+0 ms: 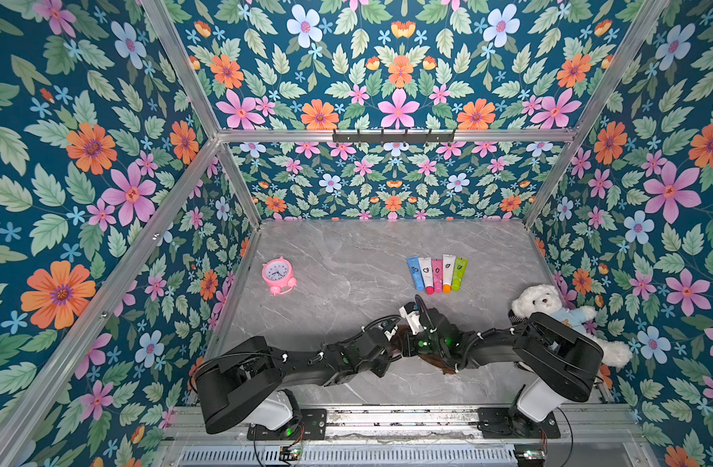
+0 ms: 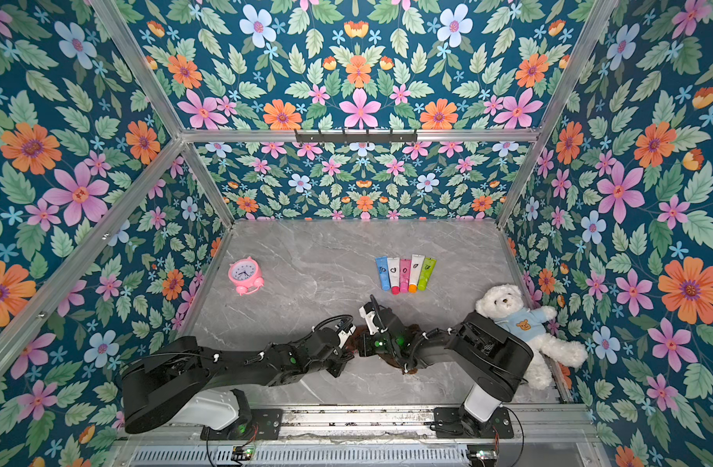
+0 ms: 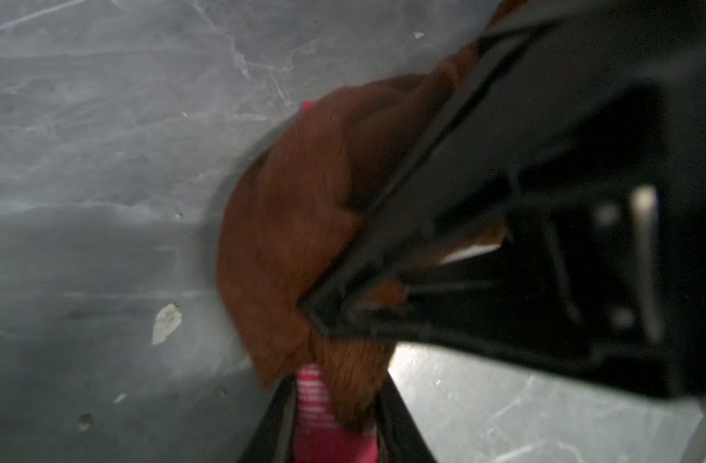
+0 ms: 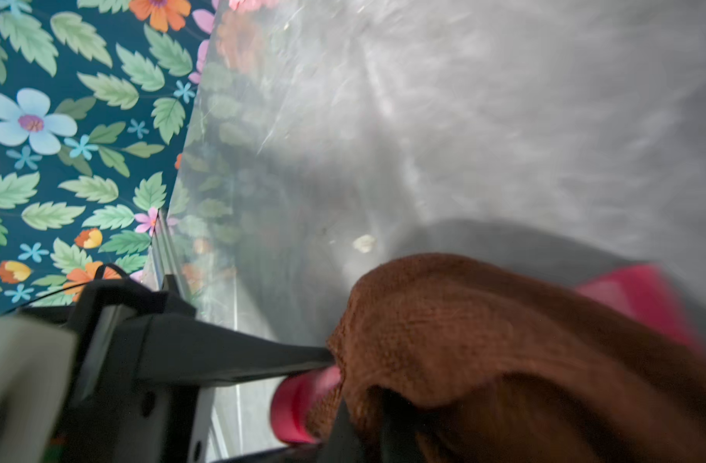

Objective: Wipe the surface of the toothpaste tube
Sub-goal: Wipe the dirt from the toothpaste tube.

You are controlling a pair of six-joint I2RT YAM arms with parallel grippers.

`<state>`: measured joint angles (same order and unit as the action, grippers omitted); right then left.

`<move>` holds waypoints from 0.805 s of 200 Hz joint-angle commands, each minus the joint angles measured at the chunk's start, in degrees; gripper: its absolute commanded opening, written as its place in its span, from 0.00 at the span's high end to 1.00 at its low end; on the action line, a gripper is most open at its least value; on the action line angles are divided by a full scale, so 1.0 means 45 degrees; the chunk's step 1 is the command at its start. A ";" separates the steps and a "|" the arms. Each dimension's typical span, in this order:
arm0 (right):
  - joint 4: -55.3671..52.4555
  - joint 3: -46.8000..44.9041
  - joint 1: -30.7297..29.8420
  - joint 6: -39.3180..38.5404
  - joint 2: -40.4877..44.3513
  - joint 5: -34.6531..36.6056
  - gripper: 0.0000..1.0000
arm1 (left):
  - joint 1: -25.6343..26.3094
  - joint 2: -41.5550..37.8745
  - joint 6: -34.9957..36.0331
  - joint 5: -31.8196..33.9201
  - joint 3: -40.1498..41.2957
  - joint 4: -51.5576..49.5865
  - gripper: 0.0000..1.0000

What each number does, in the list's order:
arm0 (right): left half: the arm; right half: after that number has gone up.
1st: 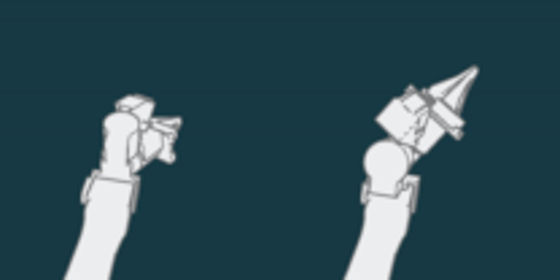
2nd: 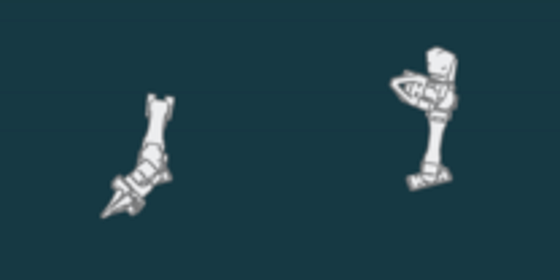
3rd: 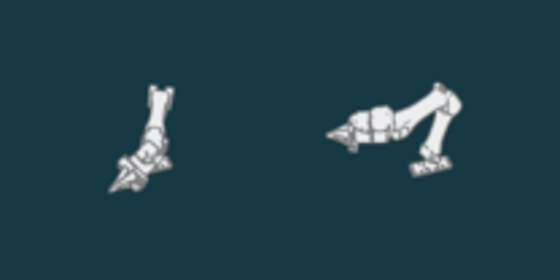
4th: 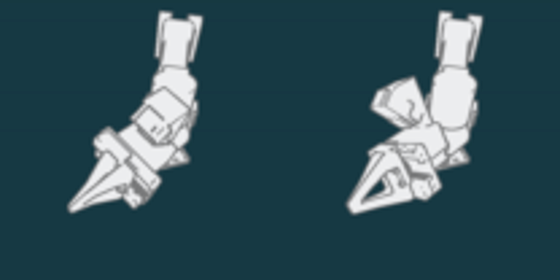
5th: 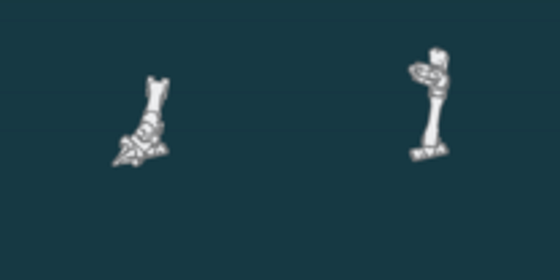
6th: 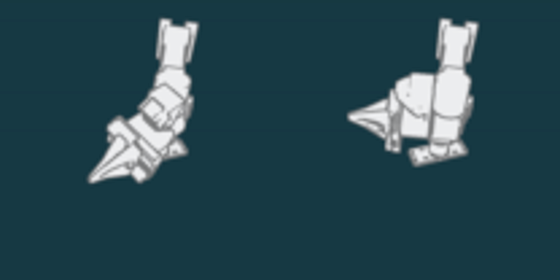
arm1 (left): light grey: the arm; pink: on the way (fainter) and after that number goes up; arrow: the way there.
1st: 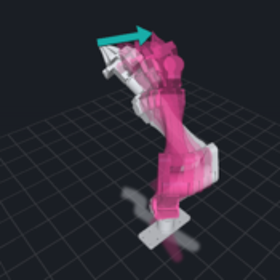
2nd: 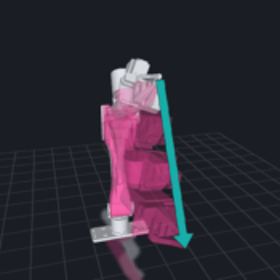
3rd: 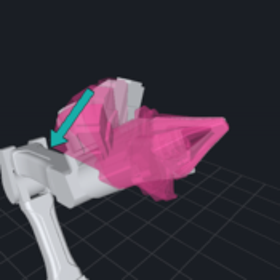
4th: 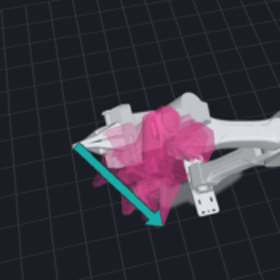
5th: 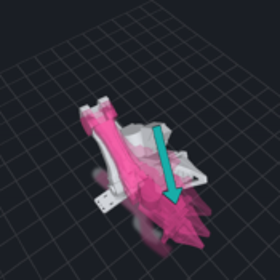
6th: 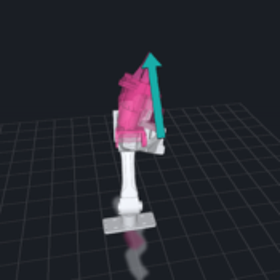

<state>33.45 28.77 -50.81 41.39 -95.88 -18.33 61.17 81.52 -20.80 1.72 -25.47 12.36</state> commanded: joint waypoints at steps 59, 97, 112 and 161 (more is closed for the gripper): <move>-0.2929 -0.0634 0.2900 -0.0326 -0.0626 -0.1253 1.00 | 0.0099 -0.0243 -0.0066 0.0721 0.0172 -0.0579 1.00; -0.5205 0.0821 0.3255 -0.1641 -0.0866 -0.0829 1.00 | 0.0213 -0.0244 -0.0088 0.1122 0.0104 -0.0713 1.00; -0.5010 0.0900 0.3036 -0.1456 -0.0979 -0.1203 1.00 | 0.0216 -0.0277 -0.0129 0.1243 0.0113 -0.0735 1.00; -0.4925 0.0338 0.1355 -0.0421 0.0074 -0.1923 1.00 | 0.0251 -0.0322 -0.0173 0.1378 0.0114 -0.0813 1.00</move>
<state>24.84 32.25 -41.52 36.73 -96.20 -26.72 62.30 80.03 -20.93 4.78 -24.91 10.85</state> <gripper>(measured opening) 0.071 0.292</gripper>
